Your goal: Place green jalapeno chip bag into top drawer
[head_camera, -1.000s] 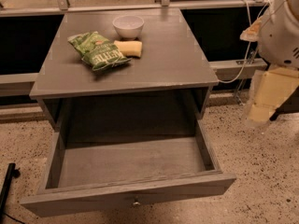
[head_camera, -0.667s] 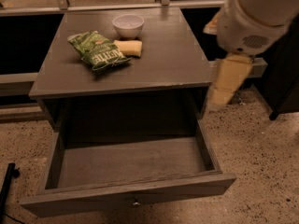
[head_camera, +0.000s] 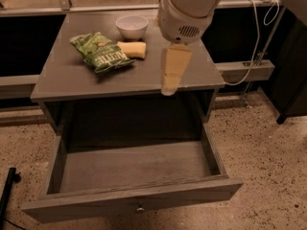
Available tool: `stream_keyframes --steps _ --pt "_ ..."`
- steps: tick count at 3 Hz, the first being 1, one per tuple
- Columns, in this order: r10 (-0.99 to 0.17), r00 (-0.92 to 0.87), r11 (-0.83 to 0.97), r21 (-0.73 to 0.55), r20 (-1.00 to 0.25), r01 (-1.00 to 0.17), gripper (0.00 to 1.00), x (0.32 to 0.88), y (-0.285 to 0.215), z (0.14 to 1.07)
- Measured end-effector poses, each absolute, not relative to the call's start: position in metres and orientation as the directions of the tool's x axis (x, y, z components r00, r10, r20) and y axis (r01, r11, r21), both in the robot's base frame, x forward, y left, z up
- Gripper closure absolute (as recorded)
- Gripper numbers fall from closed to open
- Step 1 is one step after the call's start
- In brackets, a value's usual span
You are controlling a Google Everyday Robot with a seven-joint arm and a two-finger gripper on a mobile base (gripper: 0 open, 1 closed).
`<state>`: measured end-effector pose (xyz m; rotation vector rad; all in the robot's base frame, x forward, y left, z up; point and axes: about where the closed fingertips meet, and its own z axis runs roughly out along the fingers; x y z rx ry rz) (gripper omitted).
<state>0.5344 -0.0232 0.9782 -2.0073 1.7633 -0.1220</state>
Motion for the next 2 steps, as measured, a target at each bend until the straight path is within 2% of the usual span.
stream_keyframes --steps 2 --pt "-0.944 0.221 -0.094 -0.445 -0.243 -0.891 0.00 0.544 -0.006 0.987"
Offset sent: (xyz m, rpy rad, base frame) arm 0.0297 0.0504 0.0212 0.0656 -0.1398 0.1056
